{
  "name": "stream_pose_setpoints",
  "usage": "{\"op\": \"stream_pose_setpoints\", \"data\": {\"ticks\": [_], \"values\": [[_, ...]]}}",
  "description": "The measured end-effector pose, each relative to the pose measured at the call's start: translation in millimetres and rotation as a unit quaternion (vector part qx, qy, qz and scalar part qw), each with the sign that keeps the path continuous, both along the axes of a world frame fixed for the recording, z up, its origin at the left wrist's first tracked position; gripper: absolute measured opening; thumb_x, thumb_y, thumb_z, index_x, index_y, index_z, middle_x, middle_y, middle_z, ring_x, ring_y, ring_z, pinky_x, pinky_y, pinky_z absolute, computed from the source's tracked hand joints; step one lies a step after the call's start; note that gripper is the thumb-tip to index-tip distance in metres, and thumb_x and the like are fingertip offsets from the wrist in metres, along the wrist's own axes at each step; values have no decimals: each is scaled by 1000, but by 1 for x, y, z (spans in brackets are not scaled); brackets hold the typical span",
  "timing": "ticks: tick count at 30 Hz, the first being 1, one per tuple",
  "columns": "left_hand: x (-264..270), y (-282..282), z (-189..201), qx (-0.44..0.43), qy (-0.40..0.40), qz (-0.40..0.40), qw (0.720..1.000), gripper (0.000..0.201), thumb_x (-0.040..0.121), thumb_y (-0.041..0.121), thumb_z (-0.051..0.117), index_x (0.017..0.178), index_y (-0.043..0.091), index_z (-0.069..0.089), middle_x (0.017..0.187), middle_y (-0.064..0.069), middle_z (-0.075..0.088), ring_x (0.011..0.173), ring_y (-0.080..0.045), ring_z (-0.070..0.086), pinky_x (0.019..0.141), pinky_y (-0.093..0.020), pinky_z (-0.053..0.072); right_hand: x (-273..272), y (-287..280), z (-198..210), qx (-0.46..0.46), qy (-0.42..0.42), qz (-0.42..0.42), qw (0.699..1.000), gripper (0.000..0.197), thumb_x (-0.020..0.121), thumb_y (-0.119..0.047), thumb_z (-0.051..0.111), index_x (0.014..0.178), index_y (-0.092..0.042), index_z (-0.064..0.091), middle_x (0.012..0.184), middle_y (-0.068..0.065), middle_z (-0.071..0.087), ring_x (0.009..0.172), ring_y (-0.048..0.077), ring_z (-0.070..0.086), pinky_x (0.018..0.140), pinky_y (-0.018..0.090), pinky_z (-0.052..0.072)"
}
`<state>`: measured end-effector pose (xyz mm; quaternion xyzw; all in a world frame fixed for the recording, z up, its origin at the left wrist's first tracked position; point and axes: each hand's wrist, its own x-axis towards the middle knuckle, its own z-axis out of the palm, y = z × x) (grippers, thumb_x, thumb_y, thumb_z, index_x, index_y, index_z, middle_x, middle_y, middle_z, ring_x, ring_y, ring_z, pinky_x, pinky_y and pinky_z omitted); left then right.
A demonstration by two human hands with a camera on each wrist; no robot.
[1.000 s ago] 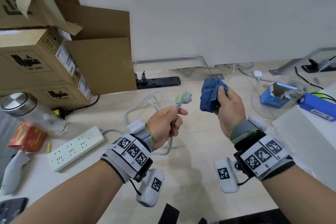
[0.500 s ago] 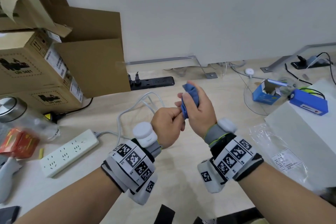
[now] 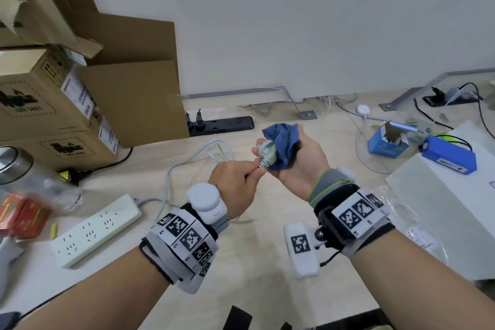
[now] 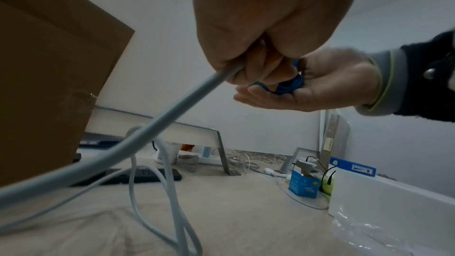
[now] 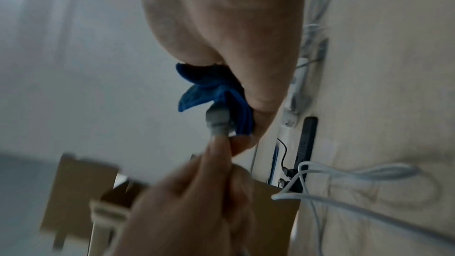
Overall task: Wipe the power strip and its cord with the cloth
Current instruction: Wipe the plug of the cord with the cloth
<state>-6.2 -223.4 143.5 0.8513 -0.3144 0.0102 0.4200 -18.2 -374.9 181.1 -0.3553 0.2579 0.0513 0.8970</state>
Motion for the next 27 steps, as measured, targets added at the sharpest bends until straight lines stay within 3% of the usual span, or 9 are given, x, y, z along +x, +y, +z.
{"op": "stream_pose_setpoints", "data": {"ticks": [4, 7, 12, 15, 17, 19, 21, 24, 27], "values": [[-2, -8, 7, 86, -63, 17, 994, 31, 88, 26, 45, 73, 8, 65, 59, -11, 63, 54, -33, 53, 52, -33, 35, -10, 23, -10, -240, -37, 9, 970, 30, 99, -23, 47, 122, -4, 52, 101, 10, 60, 88, 23, 60, 77, 32, 52], [-5, -13, 14, 134, -107, 1, 985, 23, 90, 15, 50, 74, 5, 62, 62, -13, 63, 52, -34, 50, 53, -33, 29, -11, 28, -21, -389, -28, -15, 920, 8, 96, -21, 52, 96, -18, 59, 97, 7, 72, 90, 28, 67, 85, 42, 55], [-5, -16, 20, 216, -100, -31, 971, 17, 88, 10, 54, 71, 9, 57, 58, -9, 58, 50, -27, 41, 52, -33, 31, -6, 31, -26, -415, -10, -53, 908, 16, 95, -27, 50, 95, -13, 57, 86, 12, 73, 79, 22, 69, 84, 47, 56], [-4, -15, 24, 224, -110, -42, 967, 28, 66, -1, 74, 58, 12, 50, 42, 10, 22, 37, -21, 26, 42, -24, 23, -5, 29, -28, -440, 9, -66, 896, 31, 91, -38, 50, 92, -9, 60, 85, 14, 72, 77, 25, 70, 77, 44, 58], [-5, -14, 21, 215, -125, -53, 967, 28, 64, -5, 74, 59, 13, 52, 47, 13, 11, 36, -22, 26, 41, -23, 23, -4, 26, -27, -424, 30, -75, 902, 34, 95, -37, 46, 85, -7, 59, 76, 11, 69, 60, 14, 68, 62, 31, 58], [-5, -17, 17, 221, -131, -71, 964, 13, 78, 0, 63, 72, 11, 59, 48, 7, 40, 44, -31, 47, 43, -31, 36, -1, 21, -24, -344, 71, -84, 933, 37, 98, -38, 40, 77, -10, 55, 58, 7, 65, 43, 8, 62, 51, 23, 50], [-4, -18, 12, 237, -121, -81, 960, 11, 90, 9, 52, 85, 9, 61, 67, -7, 59, 64, -36, 58, 57, -40, 47, 4, 15, -22, -236, 115, -78, 962, 42, 98, -45, 38, 77, -12, 53, 51, 8, 67, 44, 15, 64, 57, 28, 51], [5, -12, 8, 137, -62, -39, 988, 32, 91, 31, 43, 80, 8, 63, 66, -10, 61, 64, -34, 56, 59, -37, 43, 6, 5, -19, -59, 99, -50, 992, 63, 94, -62, 30, 99, -5, 57, 76, 17, 72, 70, 28, 67, 69, 39, 56], [16, -7, 12, -1, 62, 13, 998, 35, 89, 34, 42, 80, 12, 68, 60, 6, 61, 61, -12, 56, 59, -27, 41, 3, -1, -22, 6, 34, -27, 999, 85, 89, -72, 22, 124, -2, 54, 114, 26, 64, 93, 35, 63, 82, 47, 53]]}}
